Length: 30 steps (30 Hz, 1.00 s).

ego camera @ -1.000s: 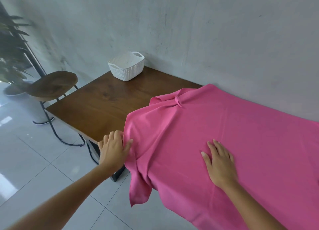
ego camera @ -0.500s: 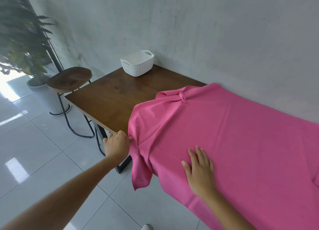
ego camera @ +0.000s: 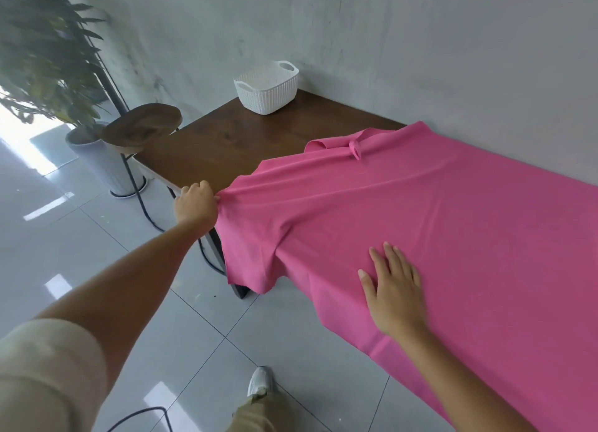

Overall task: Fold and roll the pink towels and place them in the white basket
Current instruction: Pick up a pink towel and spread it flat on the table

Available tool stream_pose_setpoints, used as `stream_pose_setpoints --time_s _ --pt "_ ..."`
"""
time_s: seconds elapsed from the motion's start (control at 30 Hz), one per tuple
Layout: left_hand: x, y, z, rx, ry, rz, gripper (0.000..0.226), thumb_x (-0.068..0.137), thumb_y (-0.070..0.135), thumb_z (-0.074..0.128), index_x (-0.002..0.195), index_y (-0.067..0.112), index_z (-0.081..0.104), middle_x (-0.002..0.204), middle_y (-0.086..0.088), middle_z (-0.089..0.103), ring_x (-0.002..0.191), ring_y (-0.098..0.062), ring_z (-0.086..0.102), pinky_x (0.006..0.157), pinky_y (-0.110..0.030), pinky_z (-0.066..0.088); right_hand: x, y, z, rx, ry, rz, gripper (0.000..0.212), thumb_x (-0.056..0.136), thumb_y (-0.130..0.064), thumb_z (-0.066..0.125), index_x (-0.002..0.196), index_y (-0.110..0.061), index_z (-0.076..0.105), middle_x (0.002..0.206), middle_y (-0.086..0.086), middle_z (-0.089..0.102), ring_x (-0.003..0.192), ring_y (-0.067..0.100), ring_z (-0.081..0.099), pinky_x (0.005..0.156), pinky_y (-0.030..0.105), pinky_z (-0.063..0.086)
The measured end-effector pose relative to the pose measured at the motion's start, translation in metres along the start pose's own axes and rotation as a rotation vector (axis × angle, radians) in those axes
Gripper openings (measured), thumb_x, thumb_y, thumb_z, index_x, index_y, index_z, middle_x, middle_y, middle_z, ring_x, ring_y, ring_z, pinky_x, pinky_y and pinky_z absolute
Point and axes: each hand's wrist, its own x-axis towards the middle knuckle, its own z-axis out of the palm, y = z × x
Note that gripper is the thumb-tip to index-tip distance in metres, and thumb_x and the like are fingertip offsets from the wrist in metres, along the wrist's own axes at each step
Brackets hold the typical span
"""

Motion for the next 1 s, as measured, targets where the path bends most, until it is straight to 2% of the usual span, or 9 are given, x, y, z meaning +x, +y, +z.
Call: stream_pose_setpoints --time_s 0.23,0.43,0.67,0.8,0.93,1.0 --pt "0.036 -0.007 0.005 0.037 0.065 0.082 0.025 0.103 0.029 0.054 0.098 0.005 0.057 0.105 -0.019 0.064 0.106 -0.042 0.056 0.090 -0.053 0.045 0.000 0.001 0.001 -0.022 -0.002 -0.012 0.069 0.101 -0.059 0.015 0.151 -0.021 0.044 0.162 0.007 0.033 0.150 0.025 0.027 0.119 0.044 0.024" --pt "0.072 -0.013 0.011 0.033 -0.004 0.136 0.026 0.102 0.030 0.054 0.092 0.006 0.056 0.101 -0.018 0.064 0.102 -0.042 0.055 0.085 -0.051 0.043 -0.001 0.000 0.001 -0.040 -0.009 -0.009 0.061 0.103 -0.055 0.023 0.151 -0.022 0.043 0.164 0.004 0.030 0.152 0.023 0.025 0.119 0.044 0.026" --pt "0.112 -0.004 0.011 -0.072 0.037 0.343 0.020 0.098 0.029 0.056 0.090 0.011 0.059 0.095 -0.013 0.065 0.095 -0.039 0.057 0.081 -0.050 0.046 -0.003 -0.001 -0.002 -0.033 -0.030 0.013 0.060 0.103 -0.056 0.026 0.155 -0.027 0.036 0.166 -0.004 0.022 0.154 0.014 0.017 0.121 0.043 0.023" --pt "0.133 0.014 0.013 -0.180 0.022 0.427 0.021 0.099 0.032 0.054 0.085 0.016 0.054 0.091 -0.007 0.064 0.091 -0.036 0.057 0.078 -0.046 0.045 -0.001 -0.002 -0.005 0.061 -0.010 0.048 0.060 0.100 -0.060 0.032 0.151 -0.030 0.043 0.164 -0.011 0.026 0.152 0.008 0.020 0.122 0.039 0.020" --pt "0.146 0.037 0.023 -0.240 -0.036 0.571 0.016 0.096 0.029 0.060 0.087 0.015 0.057 0.090 -0.005 0.064 0.087 -0.034 0.055 0.075 -0.045 0.045 0.005 -0.008 -0.012 0.167 0.043 0.127 0.061 0.098 -0.062 0.037 0.147 -0.029 0.046 0.156 -0.017 0.037 0.146 0.001 0.027 0.120 0.024 0.012" --pt "0.147 0.052 0.028 -0.272 -0.062 0.652 0.012 0.094 0.026 0.061 0.090 0.015 0.059 0.092 -0.005 0.063 0.086 -0.034 0.055 0.074 -0.046 0.046 0.011 -0.012 -0.016 0.186 0.058 0.156 0.061 0.097 -0.064 0.037 0.146 -0.029 0.047 0.151 -0.019 0.042 0.142 0.002 0.033 0.120 0.028 0.018"
